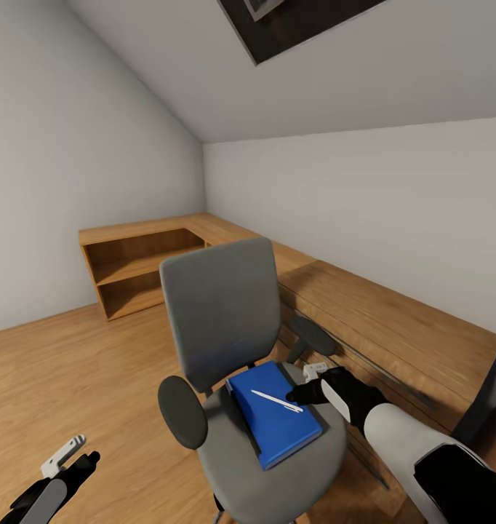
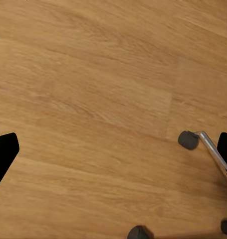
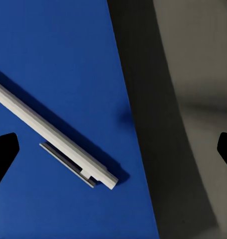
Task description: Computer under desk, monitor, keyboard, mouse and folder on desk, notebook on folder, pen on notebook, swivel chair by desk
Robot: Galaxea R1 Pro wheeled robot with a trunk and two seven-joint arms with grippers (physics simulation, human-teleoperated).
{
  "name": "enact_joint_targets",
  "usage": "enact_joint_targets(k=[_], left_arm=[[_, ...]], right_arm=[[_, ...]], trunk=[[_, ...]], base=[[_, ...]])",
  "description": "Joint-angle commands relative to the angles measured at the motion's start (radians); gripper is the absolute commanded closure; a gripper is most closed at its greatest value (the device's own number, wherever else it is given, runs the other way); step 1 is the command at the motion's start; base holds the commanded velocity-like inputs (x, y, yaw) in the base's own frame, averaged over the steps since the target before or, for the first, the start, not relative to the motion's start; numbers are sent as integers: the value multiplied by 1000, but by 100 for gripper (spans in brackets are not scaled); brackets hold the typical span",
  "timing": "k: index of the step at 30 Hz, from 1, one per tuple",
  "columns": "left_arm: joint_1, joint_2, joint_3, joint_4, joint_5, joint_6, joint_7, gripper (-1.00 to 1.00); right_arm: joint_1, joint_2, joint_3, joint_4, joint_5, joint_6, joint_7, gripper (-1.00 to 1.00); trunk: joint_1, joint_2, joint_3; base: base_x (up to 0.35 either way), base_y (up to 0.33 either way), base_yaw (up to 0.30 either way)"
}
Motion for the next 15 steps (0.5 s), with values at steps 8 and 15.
enact_joint_targets(k=[8,15], left_arm=[[0,0,1,-2,7,5,7,-100],[0,0,2,-2,7,5,7,-100]], right_arm=[[-1,0,5,-6,-2,5,4,-100],[-1,2,6,-6,-2,7,4,-100]], trunk=[[0,-1,-1],[0,-1,-1]], base=[[0,0,0],[0,0,99]])
